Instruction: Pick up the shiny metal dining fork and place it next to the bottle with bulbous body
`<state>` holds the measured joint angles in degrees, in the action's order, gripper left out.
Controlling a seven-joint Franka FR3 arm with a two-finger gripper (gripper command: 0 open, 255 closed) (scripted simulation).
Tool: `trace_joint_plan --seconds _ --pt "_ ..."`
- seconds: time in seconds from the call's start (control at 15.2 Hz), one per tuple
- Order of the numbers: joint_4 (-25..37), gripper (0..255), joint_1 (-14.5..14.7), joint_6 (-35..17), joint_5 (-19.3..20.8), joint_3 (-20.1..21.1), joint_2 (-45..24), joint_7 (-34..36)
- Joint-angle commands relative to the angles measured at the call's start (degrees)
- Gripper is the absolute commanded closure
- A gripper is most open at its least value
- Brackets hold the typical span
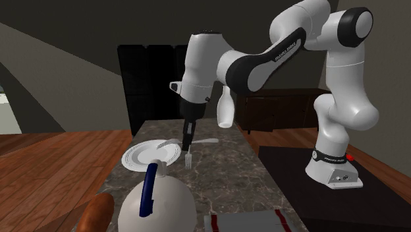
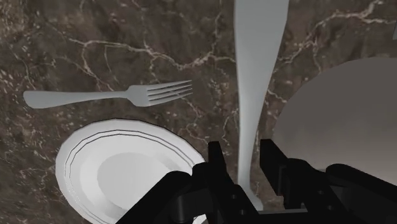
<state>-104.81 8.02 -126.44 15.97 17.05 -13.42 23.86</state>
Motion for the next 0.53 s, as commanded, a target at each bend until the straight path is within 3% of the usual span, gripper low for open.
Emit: trace_joint_plan --seconds 0.0,0.46 --pt "0.94 255 -0.04 1.32 -0.38 0.1 0.43 -0.43" --pt "4.46 255 -0.11 6.1 -1.56 0.4 1.87 -1.77"
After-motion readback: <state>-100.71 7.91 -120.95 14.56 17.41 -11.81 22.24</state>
